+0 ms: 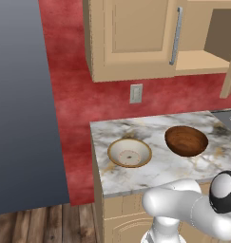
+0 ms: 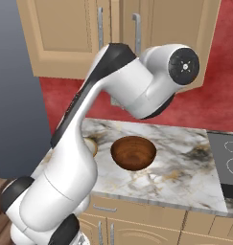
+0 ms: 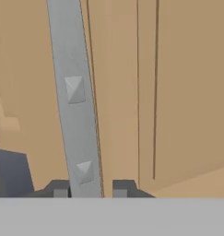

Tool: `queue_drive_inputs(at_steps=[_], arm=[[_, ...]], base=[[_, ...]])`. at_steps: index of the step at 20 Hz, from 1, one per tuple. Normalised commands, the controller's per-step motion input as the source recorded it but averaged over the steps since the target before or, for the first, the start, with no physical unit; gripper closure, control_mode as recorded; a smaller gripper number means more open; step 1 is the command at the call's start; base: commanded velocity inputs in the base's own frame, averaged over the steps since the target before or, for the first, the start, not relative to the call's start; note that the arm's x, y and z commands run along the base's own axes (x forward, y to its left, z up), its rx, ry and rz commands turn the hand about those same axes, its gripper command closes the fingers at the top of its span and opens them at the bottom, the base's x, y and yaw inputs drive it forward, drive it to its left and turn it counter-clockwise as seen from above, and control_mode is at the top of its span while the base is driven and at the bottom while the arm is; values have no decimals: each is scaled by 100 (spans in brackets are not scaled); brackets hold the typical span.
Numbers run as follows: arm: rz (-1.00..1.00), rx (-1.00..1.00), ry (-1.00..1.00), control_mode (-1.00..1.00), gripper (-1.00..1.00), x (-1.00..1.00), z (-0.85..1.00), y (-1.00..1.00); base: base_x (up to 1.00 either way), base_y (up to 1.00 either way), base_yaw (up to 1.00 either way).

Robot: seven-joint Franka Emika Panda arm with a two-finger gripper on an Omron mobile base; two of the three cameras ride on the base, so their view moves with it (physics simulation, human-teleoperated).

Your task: Open the cabinet. Pick the bowls from the counter and place them in the cabinet. Then close the cabinet.

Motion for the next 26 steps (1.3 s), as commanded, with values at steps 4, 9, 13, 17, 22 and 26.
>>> queue_drive_inputs(at_steps=[4, 9, 13, 17, 22, 26], arm=[[16, 1, -8, -100, -100, 0, -22, -19], [8, 0, -1, -100, -100, -13, -4, -16], [0, 0, 0, -100, -100, -37, 0, -1], [0, -1, 0, -100, -100, -42, 0, 2], [-4, -6, -7, -100, -100, -45, 0, 47], [-9, -9, -25, -100, -100, -37, -4, 80]], base=[[0, 0, 0], [0, 0, 0], [0, 0, 0], [0, 0, 0], [0, 0, 0], [0, 0, 0]])
